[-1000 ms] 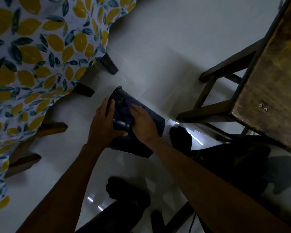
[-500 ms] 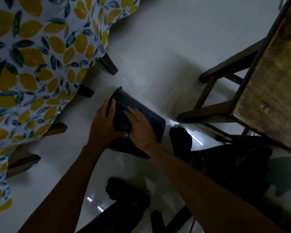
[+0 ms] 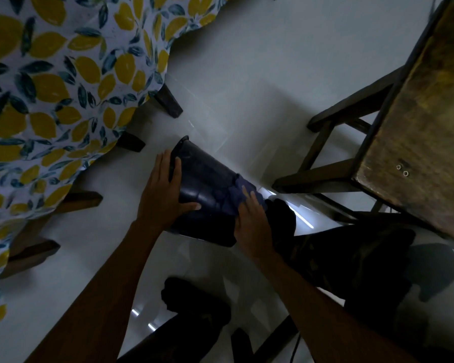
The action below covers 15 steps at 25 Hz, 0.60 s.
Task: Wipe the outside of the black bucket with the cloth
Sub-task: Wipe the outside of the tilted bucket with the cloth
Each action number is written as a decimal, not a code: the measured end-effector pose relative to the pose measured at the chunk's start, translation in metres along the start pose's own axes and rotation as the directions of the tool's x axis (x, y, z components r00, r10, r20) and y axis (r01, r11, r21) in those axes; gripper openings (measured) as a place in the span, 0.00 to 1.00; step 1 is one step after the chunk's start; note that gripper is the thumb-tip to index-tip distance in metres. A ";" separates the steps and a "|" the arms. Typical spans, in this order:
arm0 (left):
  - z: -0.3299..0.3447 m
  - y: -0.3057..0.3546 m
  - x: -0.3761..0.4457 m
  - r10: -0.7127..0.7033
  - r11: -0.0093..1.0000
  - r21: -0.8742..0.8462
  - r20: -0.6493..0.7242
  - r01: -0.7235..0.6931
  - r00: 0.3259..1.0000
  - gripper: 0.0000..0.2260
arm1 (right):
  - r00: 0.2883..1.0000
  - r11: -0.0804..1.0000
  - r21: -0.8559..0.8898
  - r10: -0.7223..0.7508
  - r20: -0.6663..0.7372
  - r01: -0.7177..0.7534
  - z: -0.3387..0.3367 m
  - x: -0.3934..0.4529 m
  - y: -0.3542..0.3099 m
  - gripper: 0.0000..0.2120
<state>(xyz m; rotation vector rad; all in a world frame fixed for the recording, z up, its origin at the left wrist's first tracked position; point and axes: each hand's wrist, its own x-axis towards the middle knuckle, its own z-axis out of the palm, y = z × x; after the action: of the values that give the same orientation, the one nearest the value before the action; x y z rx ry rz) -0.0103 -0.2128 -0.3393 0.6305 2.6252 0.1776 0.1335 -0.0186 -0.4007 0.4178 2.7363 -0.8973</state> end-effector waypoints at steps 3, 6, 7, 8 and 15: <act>0.004 -0.004 -0.003 0.014 1.000 -0.017 -0.013 -0.014 1.000 0.57 | 1.000 1.000 0.012 0.019 0.001 -0.019 0.002 0.008 -0.011 0.25; 0.007 -0.008 -0.004 0.024 0.999 -0.021 -0.007 -0.024 1.000 0.56 | 0.989 0.987 0.107 0.114 0.091 -0.123 -0.003 0.078 -0.031 0.25; 0.009 -0.008 -0.004 0.016 1.000 -0.026 -0.008 -0.016 1.000 0.56 | 0.978 0.974 0.131 0.166 0.125 -0.182 -0.007 0.100 -0.036 0.22; 0.010 -0.009 -0.005 0.002 0.999 -0.035 -0.006 -0.002 1.000 0.56 | 0.964 0.960 0.155 0.207 0.168 -0.233 -0.007 0.114 -0.038 0.19; 0.010 -0.007 -0.015 -0.043 0.997 -0.067 -0.010 0.042 0.999 0.59 | 0.995 0.986 0.136 -0.093 -0.030 0.096 0.006 0.003 -0.032 0.25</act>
<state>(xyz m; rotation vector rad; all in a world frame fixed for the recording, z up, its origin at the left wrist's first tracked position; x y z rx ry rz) 0.0035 -0.2257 -0.3437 0.5524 2.6296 0.2553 0.1207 -0.0463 -0.3897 0.3268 2.7456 -1.1168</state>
